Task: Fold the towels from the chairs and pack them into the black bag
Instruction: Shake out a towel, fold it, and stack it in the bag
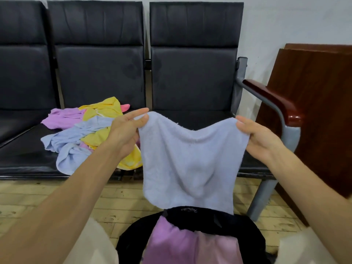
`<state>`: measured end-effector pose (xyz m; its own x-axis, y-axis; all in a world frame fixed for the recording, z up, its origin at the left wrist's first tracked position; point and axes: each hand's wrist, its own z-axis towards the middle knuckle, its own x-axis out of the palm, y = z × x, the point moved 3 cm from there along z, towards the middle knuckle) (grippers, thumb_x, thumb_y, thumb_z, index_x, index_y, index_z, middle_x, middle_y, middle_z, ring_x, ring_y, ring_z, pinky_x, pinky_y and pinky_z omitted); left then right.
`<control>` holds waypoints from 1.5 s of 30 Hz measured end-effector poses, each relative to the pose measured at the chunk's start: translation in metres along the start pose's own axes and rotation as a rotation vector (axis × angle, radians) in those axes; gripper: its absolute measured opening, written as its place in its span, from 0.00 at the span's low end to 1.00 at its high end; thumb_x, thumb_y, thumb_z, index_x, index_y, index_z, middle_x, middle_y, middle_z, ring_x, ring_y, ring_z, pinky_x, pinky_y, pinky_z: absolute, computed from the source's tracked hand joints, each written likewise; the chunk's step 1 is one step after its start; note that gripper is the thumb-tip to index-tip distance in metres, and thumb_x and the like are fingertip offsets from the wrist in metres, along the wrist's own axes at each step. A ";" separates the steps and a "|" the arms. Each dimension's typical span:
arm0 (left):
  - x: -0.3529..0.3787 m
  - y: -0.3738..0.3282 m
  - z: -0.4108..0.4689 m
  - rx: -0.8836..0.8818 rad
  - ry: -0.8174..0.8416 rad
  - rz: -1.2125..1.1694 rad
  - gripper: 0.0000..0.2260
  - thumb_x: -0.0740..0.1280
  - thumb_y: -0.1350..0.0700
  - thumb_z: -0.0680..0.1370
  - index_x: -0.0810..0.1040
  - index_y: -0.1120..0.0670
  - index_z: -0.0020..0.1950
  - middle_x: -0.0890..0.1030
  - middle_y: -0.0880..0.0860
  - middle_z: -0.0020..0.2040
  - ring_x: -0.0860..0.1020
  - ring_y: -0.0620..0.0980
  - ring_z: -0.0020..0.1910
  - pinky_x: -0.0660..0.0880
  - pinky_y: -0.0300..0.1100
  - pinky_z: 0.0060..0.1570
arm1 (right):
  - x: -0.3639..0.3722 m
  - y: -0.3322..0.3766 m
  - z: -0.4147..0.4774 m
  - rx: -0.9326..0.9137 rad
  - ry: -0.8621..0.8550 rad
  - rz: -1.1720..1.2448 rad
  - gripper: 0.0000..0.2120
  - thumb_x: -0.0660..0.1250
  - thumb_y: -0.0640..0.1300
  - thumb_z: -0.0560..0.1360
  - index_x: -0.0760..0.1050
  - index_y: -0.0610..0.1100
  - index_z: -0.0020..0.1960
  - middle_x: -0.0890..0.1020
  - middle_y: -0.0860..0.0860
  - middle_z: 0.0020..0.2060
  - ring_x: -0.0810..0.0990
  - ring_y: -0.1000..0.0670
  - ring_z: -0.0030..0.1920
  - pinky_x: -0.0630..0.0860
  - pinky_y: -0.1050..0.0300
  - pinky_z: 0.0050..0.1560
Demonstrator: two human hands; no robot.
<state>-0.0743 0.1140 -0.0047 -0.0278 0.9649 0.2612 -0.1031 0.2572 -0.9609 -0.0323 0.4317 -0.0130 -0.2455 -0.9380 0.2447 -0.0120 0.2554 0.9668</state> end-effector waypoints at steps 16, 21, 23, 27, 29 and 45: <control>0.015 -0.152 -0.026 0.527 -0.234 0.763 0.06 0.69 0.59 0.76 0.84 0.55 0.51 0.82 0.50 0.46 0.79 0.48 0.48 0.73 0.40 0.46 | 0.003 0.147 -0.050 -0.607 -0.429 -0.688 0.11 0.61 0.39 0.81 0.79 0.40 0.58 0.79 0.45 0.59 0.75 0.46 0.61 0.68 0.56 0.61; 0.017 -0.163 -0.039 0.468 -0.300 0.703 0.06 0.70 0.58 0.75 0.84 0.56 0.51 0.82 0.53 0.48 0.77 0.49 0.48 0.72 0.41 0.48 | 0.001 0.152 -0.048 -0.413 -0.417 -0.404 0.08 0.67 0.43 0.78 0.82 0.42 0.55 0.80 0.48 0.56 0.75 0.49 0.55 0.72 0.53 0.62; 0.014 -0.165 -0.041 0.451 -0.321 0.700 0.07 0.71 0.58 0.75 0.84 0.57 0.51 0.83 0.54 0.49 0.77 0.48 0.48 0.72 0.41 0.47 | 0.002 0.154 -0.049 -0.368 -0.374 -0.393 0.07 0.68 0.44 0.78 0.82 0.43 0.51 0.80 0.50 0.53 0.76 0.47 0.57 0.73 0.48 0.65; 0.009 -0.169 -0.043 0.443 -0.345 0.746 0.08 0.71 0.57 0.75 0.84 0.58 0.52 0.83 0.56 0.50 0.76 0.49 0.48 0.72 0.42 0.46 | 0.002 0.157 -0.056 -0.274 -0.227 -0.306 0.07 0.67 0.43 0.78 0.81 0.45 0.42 0.81 0.47 0.53 0.77 0.45 0.58 0.73 0.46 0.65; 0.007 -0.171 -0.044 0.442 -0.359 0.756 0.08 0.71 0.57 0.75 0.84 0.58 0.52 0.83 0.57 0.50 0.76 0.49 0.47 0.72 0.42 0.46 | 0.004 0.159 -0.061 -0.227 -0.163 -0.308 0.04 0.69 0.42 0.76 0.80 0.42 0.46 0.80 0.47 0.51 0.78 0.46 0.55 0.74 0.47 0.64; 0.010 -0.172 -0.038 0.513 -0.331 0.942 0.09 0.70 0.57 0.75 0.84 0.60 0.51 0.83 0.59 0.47 0.76 0.51 0.44 0.72 0.43 0.47 | 0.015 0.169 -0.053 -0.547 -0.424 -1.467 0.12 0.66 0.53 0.78 0.81 0.44 0.47 0.77 0.49 0.40 0.70 0.50 0.45 0.64 0.50 0.56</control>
<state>-0.0196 0.0812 0.1597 -0.5659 0.6811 -0.4646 -0.2969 -0.6940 -0.6559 0.0134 0.4486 0.1581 -0.5705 -0.1352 -0.8101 -0.1591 -0.9495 0.2705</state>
